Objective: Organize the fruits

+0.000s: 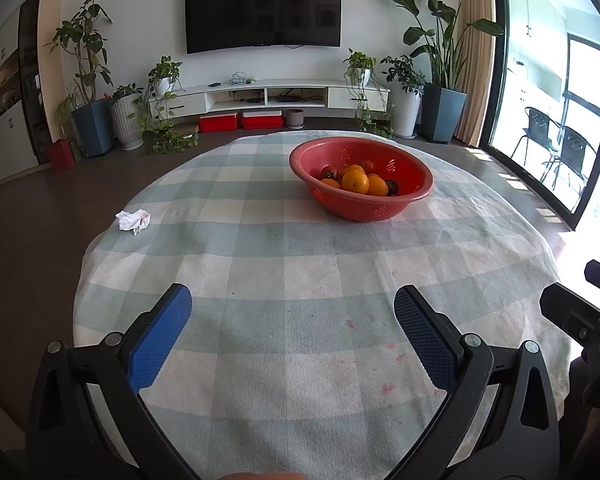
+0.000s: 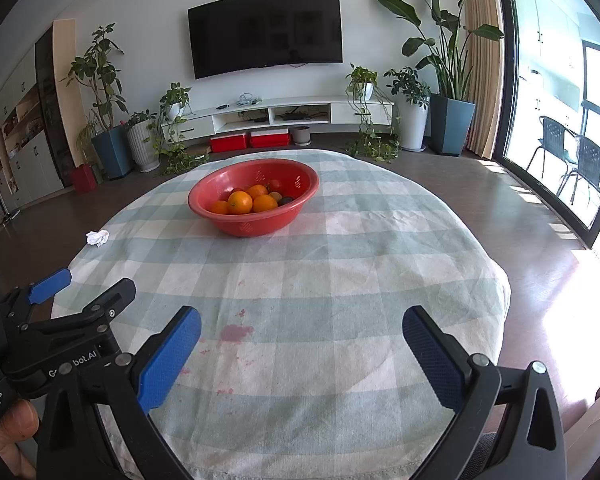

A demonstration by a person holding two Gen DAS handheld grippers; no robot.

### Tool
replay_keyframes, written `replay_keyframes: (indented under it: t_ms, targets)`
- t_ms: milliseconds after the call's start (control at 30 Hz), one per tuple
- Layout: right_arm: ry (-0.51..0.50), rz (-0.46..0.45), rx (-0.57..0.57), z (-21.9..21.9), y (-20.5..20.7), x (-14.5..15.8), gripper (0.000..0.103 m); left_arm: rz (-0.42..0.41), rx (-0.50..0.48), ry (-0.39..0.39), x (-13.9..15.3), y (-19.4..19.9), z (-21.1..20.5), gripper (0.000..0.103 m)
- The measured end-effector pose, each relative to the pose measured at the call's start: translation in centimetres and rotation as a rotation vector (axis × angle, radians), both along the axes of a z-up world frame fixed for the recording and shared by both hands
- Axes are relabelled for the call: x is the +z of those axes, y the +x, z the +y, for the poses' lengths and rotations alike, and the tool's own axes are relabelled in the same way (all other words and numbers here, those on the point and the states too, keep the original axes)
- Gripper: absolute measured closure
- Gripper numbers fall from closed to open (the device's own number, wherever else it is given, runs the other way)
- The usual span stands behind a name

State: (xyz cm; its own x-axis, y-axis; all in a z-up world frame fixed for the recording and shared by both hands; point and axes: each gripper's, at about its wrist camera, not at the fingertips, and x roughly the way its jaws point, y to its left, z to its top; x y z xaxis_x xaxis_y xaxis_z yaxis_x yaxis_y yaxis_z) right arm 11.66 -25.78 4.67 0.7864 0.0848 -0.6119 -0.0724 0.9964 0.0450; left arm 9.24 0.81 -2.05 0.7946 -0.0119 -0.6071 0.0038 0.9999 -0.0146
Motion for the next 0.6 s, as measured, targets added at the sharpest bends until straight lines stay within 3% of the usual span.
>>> replay_keyframes:
  t_ms: [467, 600]
  targets:
    - [0.004, 0.002, 0.001, -0.03, 0.03, 0.1, 0.0, 0.015, -0.007, -0.04, -0.4, -0.34, -0.45, 0.0]
    - [0.008, 0.007, 0.002, 0.06, -0.16, -0.1, 0.0, -0.007, 0.022, -0.016, -0.2, -0.76, -0.74, 0.0]
